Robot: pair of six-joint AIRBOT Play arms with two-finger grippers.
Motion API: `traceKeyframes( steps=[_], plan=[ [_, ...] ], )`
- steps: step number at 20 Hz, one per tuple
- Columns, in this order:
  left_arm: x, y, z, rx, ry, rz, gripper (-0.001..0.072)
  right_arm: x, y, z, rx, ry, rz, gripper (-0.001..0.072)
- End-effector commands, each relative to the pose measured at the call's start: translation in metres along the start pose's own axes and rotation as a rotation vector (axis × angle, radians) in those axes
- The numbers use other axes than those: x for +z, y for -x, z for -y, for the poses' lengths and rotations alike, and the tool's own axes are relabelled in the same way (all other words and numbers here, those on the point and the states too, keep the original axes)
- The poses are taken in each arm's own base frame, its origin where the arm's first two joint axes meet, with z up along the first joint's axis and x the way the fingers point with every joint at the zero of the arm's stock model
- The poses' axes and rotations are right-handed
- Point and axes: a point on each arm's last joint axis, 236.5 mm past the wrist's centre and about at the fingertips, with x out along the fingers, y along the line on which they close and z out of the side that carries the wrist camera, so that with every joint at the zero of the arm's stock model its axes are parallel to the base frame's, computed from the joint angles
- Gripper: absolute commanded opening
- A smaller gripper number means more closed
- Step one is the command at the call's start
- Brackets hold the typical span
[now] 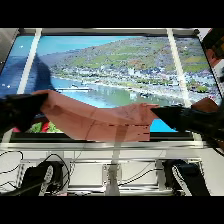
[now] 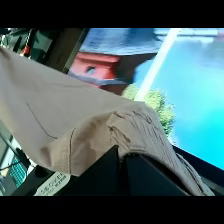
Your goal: Fold the clothes and pants, and hang the long-sleeved shirts on hangers.
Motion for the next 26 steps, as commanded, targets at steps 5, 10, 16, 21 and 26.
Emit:
traceKeyframes(
  steps=[5,10,16,21,26],
  plan=[
    [-0.082,-0.143,-0.12,0.02,0.297,-0.054,0.0004,0.023,-0.065,0.172,-0.237,-0.405,0.244,0.0018],
    [-0.136,-0.251,-0.135,0.101,0.359,-0.157,0.0004,0.019,-0.105,0.267,-0.396,-0.578,0.233,0.0018],
    [-0.18,-0.256,-0.114,-0.047,0.43,-0.429,0.0003,-0.044,-0.109,0.255,-0.396,-0.39,-0.255,0.0018],
    [-0.208,-0.214,-0.12,-0.054,0.467,-0.661,0.0003,-0.087,-0.047,0.241,-0.433,-0.373,-0.61,0.0018],
    [-0.256,-0.181,-0.068,-0.148,0.425,-0.933,0.0003,-0.122,-0.028,0.237,-0.451,-0.391,-0.77,0.0018]
  ],
)
